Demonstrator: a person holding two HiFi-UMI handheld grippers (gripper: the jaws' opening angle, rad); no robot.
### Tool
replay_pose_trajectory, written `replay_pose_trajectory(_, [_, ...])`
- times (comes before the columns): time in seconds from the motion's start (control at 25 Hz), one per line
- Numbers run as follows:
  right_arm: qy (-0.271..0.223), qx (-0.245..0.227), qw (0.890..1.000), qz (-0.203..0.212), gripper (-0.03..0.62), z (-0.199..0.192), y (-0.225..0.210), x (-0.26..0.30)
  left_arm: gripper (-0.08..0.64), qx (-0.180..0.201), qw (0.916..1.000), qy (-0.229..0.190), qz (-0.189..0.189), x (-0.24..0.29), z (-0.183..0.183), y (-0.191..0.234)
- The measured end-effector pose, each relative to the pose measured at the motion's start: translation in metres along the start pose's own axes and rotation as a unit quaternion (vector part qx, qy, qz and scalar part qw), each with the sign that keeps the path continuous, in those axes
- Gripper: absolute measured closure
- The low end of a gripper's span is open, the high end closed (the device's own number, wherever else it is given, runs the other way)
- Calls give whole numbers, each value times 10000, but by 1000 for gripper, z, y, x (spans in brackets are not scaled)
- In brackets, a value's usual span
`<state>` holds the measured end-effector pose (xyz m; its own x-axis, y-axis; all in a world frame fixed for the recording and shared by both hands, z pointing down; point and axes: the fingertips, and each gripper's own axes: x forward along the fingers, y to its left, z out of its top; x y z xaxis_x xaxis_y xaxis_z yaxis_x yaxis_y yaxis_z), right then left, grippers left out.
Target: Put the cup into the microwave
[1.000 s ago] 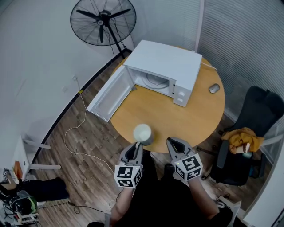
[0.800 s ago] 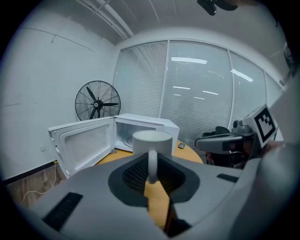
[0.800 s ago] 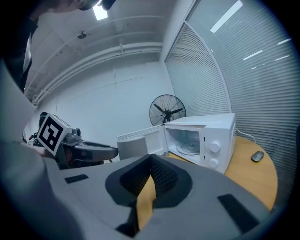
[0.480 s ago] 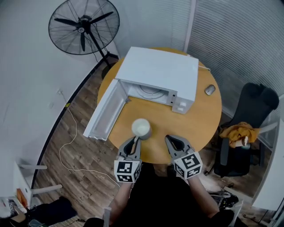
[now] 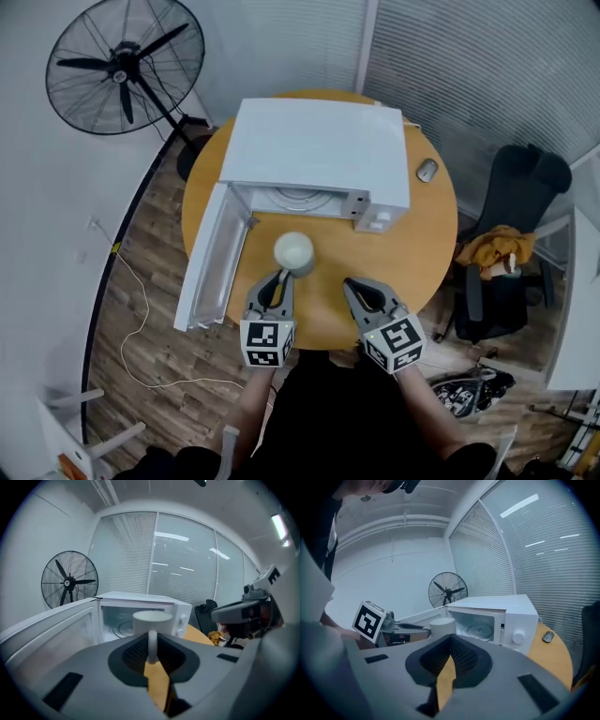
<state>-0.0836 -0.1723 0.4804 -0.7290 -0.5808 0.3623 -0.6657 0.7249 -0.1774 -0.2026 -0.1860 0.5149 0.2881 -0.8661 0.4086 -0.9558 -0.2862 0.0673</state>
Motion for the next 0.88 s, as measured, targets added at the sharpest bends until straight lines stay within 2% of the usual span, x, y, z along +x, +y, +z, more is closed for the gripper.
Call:
replay_pose_trajectory(0.28, [164, 185, 9984, -515, 583, -5, -15, 8, 520, 226, 9993, 70, -292, 51, -7, 19])
replay_pose_trajectory(0.56, [382, 390, 9957, -751, 583, -24, -14, 14, 518, 250, 9990, 10, -366, 103, -18, 37])
replay_pose_trajectory(0.88, [581, 518, 9934, -841, 583, -36, -15, 21, 518, 369, 9988, -31, -311, 156, -18, 55])
